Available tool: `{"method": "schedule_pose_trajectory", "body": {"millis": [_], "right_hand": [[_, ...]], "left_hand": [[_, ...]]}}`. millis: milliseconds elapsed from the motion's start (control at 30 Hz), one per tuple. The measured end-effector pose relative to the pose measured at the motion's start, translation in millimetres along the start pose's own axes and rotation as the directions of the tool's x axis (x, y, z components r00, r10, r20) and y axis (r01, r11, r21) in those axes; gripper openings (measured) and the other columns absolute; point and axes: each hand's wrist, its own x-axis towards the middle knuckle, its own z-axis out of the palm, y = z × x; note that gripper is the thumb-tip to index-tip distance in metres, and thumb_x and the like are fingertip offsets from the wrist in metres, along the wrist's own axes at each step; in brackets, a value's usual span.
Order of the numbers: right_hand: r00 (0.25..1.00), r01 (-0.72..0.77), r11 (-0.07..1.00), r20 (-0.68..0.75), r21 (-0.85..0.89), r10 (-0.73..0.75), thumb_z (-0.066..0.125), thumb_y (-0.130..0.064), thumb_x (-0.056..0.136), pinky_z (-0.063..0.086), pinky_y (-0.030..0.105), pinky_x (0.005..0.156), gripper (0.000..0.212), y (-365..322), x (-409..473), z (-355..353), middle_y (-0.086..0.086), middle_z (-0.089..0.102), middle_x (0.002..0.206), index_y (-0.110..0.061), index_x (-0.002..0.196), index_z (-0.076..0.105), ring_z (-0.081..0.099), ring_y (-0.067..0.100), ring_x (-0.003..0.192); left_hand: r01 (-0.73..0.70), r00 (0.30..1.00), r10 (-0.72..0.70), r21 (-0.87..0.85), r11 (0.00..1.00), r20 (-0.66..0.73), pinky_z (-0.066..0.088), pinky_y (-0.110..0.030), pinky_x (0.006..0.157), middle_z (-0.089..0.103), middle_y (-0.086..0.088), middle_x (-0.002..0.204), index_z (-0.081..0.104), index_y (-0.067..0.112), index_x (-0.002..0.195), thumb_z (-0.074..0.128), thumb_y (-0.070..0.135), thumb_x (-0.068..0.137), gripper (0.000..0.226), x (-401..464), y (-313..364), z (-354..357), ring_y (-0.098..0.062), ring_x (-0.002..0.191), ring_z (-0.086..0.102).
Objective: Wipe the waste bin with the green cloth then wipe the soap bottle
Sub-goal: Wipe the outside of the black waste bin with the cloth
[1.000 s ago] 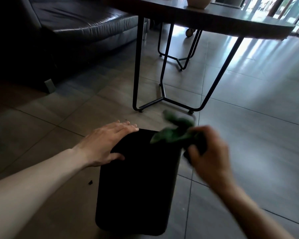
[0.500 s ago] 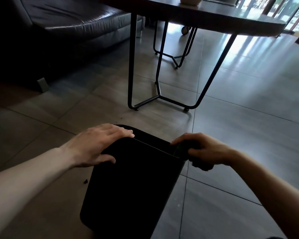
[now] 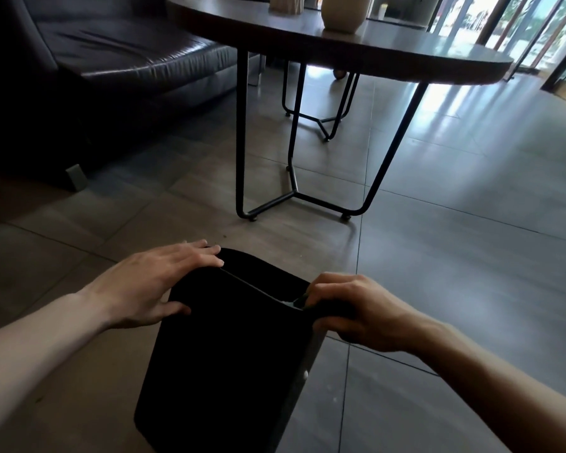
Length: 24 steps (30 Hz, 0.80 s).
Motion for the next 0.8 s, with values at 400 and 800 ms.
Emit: {"method": "schedule_pose_trajectory", "body": {"millis": [400,800], "right_hand": [[0.939,-0.197,0.939,-0.329,-0.283,0.097,0.055,-0.051,0.097,0.047,0.036,0.075,0.026,-60.3,32.8,-19.4,-0.010,0.064,0.102,-0.039,0.119,0.061,0.065,0.021,0.092],[0.585,-0.164,0.986,-0.807,-0.021,0.081,0.064,-0.029,0.097,0.047,0.037,0.088,0.027,-39.9,41.9,8.3,-0.002,0.065,0.115,-0.023,0.122,0.057,0.061,0.020,0.099]], "left_hand": [[-0.120,0.967,0.072,-0.188,0.975,-0.243,0.031,-0.033,0.121,0.025,0.015,0.165,0.016,0.033,0.160,0.064,0.073,0.081,0.101,62.5,87.9,-9.8,-0.005,0.149,0.029],[0.021,0.959,-0.116,-0.343,0.939,-0.259,0.037,-0.036,0.117,0.035,0.018,0.158,0.018,0.040,0.158,0.081,0.049,0.076,0.104,62.2,74.4,10.4,-0.006,0.146,0.035]]}}
